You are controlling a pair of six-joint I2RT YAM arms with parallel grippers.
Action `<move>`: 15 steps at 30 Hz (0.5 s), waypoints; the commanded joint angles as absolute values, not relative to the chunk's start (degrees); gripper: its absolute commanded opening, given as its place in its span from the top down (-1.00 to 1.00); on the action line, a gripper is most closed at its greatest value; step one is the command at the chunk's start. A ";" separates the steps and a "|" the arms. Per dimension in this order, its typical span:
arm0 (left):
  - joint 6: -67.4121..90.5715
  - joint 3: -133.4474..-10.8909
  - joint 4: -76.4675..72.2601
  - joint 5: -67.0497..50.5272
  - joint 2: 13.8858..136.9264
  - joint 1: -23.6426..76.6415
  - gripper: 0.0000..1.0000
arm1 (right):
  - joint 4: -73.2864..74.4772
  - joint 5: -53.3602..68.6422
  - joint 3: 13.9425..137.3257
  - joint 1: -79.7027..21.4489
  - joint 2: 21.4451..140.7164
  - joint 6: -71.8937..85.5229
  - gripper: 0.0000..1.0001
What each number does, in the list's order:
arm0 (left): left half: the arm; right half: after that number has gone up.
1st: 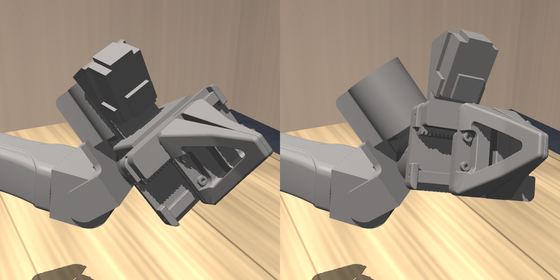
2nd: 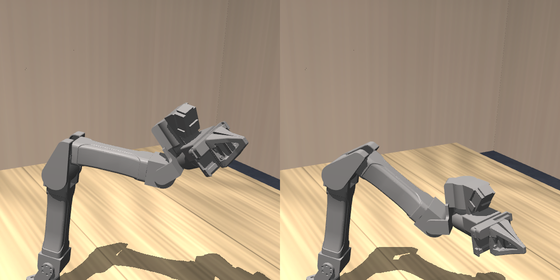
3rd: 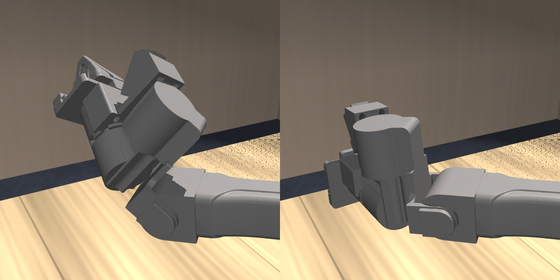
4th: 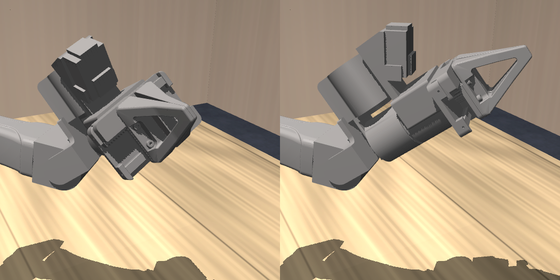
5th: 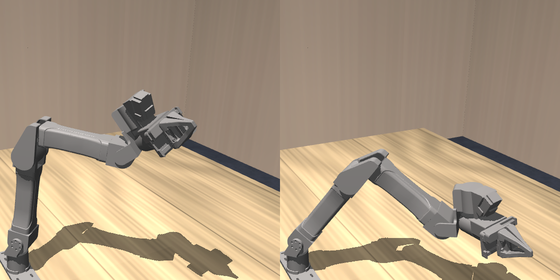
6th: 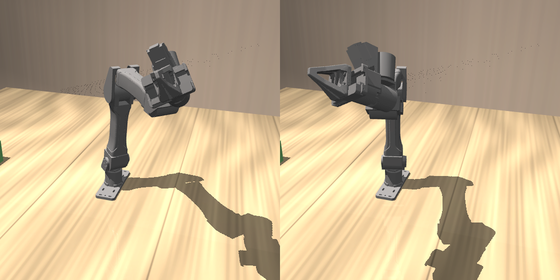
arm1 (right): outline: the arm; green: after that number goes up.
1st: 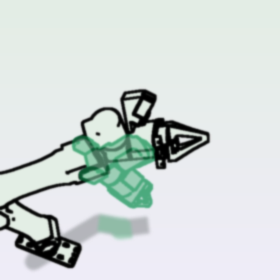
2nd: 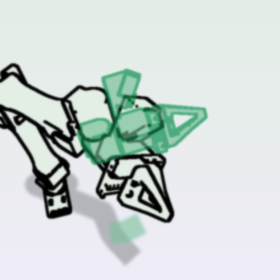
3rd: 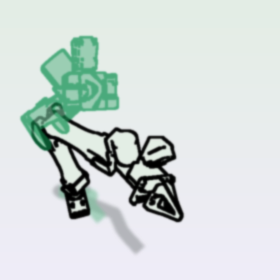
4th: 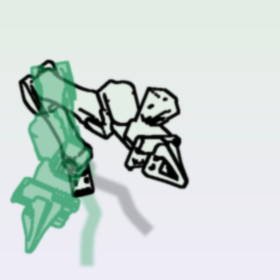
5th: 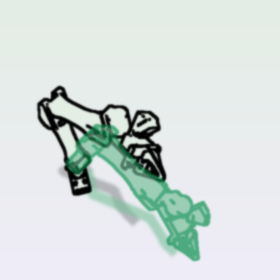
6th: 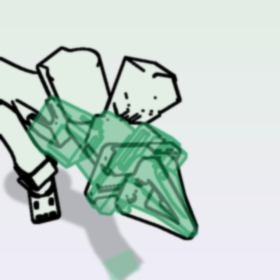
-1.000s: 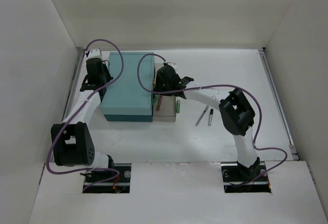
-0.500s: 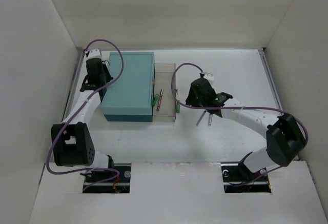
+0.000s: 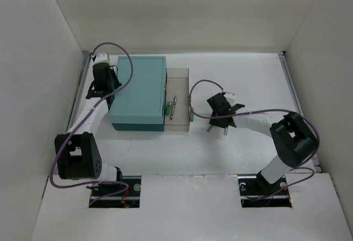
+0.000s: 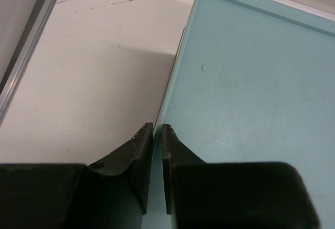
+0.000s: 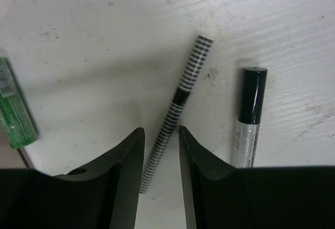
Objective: Organize the makeup
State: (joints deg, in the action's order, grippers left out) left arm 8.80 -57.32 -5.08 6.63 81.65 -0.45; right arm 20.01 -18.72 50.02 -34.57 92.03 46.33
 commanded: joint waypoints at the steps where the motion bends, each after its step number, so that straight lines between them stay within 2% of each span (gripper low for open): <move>1: 9.14 -54.14 7.29 1.93 81.39 1.36 0.81 | 19.33 -19.33 50.45 -34.67 94.31 48.86 0.28; 2: 9.14 -54.05 7.21 2.02 81.30 1.27 0.81 | 19.34 -19.60 49.84 -34.67 94.22 49.04 0.32; 5: 9.14 -53.96 7.12 2.02 81.38 1.27 0.81 | 18.28 -19.86 48.34 -34.67 91.94 49.66 0.67; 8: 9.23 -54.05 7.12 2.02 81.83 1.18 0.81 | 16.53 -21.44 49.30 -35.19 87.99 47.65 0.92; 15: 9.23 -53.88 7.12 2.02 81.65 1.18 0.81 | 13.45 -21.27 60.89 -39.50 82.88 37.54 0.95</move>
State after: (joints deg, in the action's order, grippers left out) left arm 8.80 -56.97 -4.86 6.59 81.17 -0.45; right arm 18.79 -20.62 53.60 -37.36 85.56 42.61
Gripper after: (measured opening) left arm 0.095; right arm 0.079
